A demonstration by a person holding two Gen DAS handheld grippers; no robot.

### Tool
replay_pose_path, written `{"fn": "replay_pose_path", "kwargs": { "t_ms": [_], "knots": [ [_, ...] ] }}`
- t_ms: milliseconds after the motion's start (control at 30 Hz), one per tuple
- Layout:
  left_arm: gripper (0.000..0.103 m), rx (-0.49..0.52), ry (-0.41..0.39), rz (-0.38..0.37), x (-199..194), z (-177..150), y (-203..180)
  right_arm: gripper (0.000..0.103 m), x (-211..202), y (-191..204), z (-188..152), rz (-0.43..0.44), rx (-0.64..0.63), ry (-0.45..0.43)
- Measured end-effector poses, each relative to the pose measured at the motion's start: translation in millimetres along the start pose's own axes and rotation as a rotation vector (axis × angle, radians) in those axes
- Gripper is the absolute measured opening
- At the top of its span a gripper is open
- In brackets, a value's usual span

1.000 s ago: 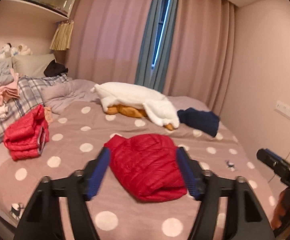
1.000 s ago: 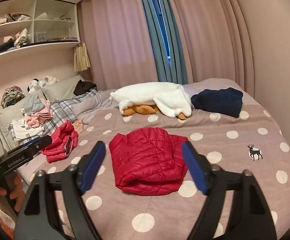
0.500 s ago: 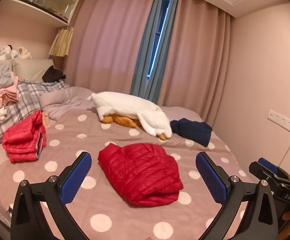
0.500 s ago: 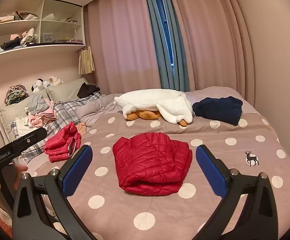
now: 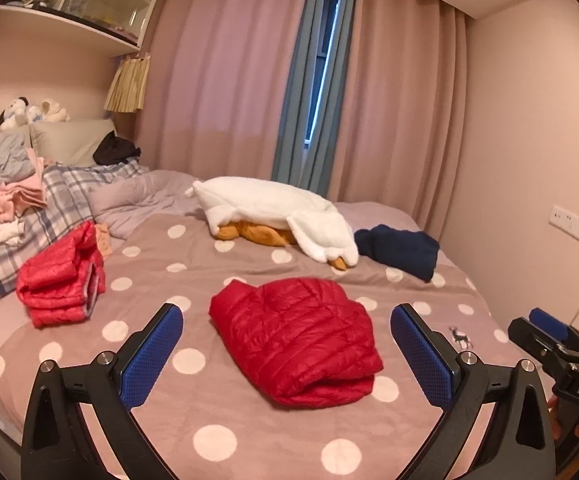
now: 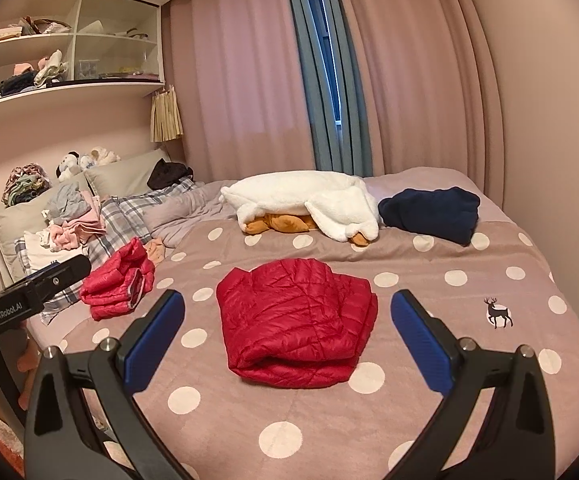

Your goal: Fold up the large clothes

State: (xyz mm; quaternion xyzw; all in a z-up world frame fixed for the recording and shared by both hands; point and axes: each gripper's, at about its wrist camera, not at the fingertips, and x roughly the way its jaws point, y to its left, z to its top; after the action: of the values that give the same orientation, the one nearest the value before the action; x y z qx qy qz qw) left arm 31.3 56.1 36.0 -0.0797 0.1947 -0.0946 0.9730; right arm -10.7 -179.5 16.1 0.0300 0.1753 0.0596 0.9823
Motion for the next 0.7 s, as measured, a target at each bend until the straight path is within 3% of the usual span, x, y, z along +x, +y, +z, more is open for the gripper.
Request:
{"fn": "replay_pose_path", "kwargs": {
  "t_ms": [700],
  "knots": [
    [0.103, -0.025, 0.041, -0.049, 8.9, -3.6, -4.3, 0.103, 6.1, 6.4, -0.3, -0.043, -0.035, 0.015]
  ]
}}
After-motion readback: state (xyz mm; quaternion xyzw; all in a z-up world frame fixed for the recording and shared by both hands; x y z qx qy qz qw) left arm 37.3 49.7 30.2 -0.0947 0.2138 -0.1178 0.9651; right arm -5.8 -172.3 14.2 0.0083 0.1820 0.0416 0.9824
